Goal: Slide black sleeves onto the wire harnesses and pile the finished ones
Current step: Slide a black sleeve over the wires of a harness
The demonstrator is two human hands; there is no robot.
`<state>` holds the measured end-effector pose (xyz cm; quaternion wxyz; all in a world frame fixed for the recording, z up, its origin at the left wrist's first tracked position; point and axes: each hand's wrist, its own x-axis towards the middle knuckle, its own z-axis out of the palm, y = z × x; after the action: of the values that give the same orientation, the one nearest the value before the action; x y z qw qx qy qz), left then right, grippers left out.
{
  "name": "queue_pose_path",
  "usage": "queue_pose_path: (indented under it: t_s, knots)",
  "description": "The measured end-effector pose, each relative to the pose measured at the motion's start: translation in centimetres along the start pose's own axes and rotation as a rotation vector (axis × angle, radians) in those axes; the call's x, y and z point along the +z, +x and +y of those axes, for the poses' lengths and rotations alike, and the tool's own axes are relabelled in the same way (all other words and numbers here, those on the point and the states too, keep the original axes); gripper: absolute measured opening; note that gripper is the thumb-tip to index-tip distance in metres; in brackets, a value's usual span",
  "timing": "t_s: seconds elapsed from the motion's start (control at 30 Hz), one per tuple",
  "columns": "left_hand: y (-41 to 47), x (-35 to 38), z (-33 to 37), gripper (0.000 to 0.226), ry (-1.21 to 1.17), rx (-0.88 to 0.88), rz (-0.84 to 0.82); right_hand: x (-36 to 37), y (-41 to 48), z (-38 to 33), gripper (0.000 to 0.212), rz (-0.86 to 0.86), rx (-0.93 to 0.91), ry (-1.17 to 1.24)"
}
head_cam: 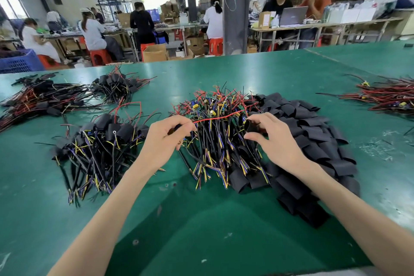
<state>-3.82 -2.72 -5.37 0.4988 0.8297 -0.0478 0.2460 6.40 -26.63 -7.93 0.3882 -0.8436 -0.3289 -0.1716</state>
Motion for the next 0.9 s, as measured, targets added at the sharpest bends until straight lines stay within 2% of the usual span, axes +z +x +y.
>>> queue_pose_path:
  t_s: [0.3, 0.6, 0.9]
  knots:
    - [-0.44, 0.44, -0.15, 0.02, -0.143, -0.102, -0.081, -0.01, -0.18, -0.35, 0.036, 0.027, 0.018, 0.086]
    - [-0.44, 0.59, -0.64, 0.021, -0.015, -0.118, -0.1, -0.43, -0.19, -0.81, 0.038, 0.05, 0.045, 0.187]
    - [-0.66, 0.74, -0.64, 0.018, 0.126, -0.073, -0.065, -0.58, -0.27, -0.7, 0.035, 0.053, -0.054, 0.152]
